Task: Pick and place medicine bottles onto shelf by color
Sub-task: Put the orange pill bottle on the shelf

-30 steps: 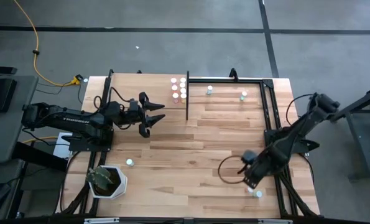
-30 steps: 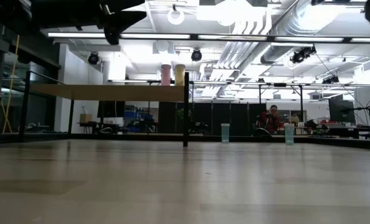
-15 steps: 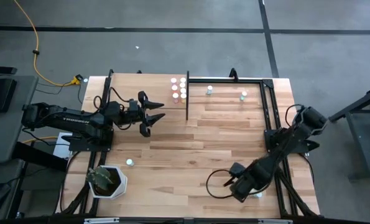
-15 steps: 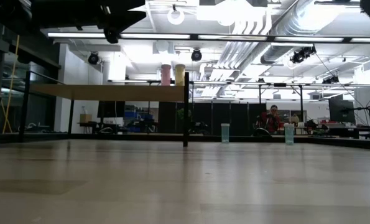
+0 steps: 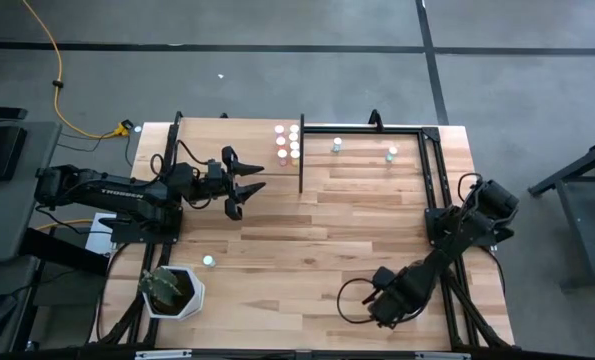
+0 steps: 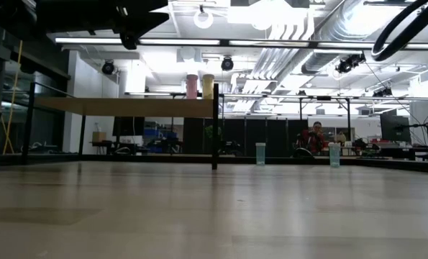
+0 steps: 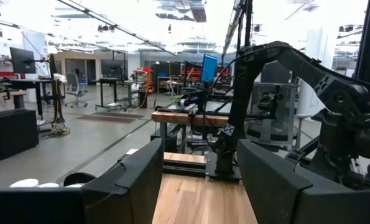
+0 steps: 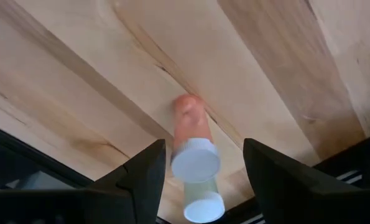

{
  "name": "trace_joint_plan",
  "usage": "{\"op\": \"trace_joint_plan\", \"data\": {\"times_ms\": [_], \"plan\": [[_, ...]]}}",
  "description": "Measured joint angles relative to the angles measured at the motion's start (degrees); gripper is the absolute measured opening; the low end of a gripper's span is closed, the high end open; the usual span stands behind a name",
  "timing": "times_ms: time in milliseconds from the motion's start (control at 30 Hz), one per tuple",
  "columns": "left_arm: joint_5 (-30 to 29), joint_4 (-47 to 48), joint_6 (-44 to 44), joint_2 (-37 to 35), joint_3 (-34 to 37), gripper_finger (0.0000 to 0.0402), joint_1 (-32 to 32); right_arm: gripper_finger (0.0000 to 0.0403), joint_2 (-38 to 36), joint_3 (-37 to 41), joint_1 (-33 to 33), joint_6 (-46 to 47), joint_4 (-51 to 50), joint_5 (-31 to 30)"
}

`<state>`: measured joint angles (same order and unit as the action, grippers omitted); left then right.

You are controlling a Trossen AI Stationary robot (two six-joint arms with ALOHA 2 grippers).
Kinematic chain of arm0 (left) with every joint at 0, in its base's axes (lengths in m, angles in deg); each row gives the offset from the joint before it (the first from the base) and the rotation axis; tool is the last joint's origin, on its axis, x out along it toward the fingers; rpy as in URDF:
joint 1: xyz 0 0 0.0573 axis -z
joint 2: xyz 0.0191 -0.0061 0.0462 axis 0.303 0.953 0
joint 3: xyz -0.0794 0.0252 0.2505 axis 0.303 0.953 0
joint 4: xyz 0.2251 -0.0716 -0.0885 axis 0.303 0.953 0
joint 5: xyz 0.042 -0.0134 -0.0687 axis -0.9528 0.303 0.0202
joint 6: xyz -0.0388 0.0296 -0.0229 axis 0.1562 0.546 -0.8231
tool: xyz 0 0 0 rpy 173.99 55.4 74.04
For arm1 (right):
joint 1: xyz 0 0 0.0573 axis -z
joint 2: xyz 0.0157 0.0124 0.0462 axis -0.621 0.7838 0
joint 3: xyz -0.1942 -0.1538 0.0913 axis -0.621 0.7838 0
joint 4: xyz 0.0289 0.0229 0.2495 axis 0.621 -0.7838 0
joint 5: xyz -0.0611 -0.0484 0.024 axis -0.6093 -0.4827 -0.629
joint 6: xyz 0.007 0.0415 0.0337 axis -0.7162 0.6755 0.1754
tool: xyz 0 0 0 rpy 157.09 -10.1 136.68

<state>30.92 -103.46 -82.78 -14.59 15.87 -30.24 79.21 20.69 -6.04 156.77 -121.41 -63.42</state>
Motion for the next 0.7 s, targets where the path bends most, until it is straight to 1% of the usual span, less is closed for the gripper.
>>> {"op": "trace_joint_plan", "data": {"times_ms": [467,567,700], "plan": [[0.0,0.0,-0.5,0.0,0.0,0.0195,0.0,0.0206,0.0,0.0,0.0,1.5,0.8,0.3],[0.0,0.0,-0.5,0.0,0.0,0.0195,0.0,0.0196,0.0,0.0,-0.2,1.5,0.2,0.3],[0.0,0.0,-0.5,0.0,0.0,0.0195,0.0,0.0171,0.0,0.0,-0.3,1.5,0.1,0.4]]}}
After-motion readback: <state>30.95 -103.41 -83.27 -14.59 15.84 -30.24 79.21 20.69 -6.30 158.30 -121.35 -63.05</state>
